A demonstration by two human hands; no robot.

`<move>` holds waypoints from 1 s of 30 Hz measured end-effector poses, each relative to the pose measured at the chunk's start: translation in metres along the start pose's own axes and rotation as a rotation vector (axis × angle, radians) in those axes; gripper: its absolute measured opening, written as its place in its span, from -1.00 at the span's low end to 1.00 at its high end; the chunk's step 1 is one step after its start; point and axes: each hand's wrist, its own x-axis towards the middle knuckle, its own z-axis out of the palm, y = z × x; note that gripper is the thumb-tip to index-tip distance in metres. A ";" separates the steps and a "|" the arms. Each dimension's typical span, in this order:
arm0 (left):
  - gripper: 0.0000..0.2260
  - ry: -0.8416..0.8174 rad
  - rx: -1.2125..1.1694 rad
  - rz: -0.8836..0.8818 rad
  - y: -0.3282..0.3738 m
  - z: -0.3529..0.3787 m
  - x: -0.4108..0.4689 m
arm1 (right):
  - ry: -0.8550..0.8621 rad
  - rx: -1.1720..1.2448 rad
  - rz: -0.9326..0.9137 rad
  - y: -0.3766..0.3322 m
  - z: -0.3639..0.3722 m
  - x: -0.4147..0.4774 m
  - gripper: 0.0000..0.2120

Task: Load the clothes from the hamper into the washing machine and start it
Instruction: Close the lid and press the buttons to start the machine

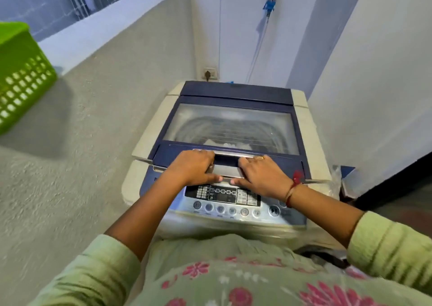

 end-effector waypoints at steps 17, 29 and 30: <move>-0.06 -0.298 -0.147 -0.048 0.010 0.015 -0.027 | -0.137 0.436 0.100 0.015 0.007 -0.042 -0.55; 0.33 -0.404 0.106 0.033 0.011 0.017 -0.032 | -0.053 0.316 0.318 0.015 0.015 -0.149 -0.53; 0.32 -0.389 0.117 0.045 0.010 0.017 -0.032 | -0.068 0.279 0.325 0.011 0.018 -0.153 -0.51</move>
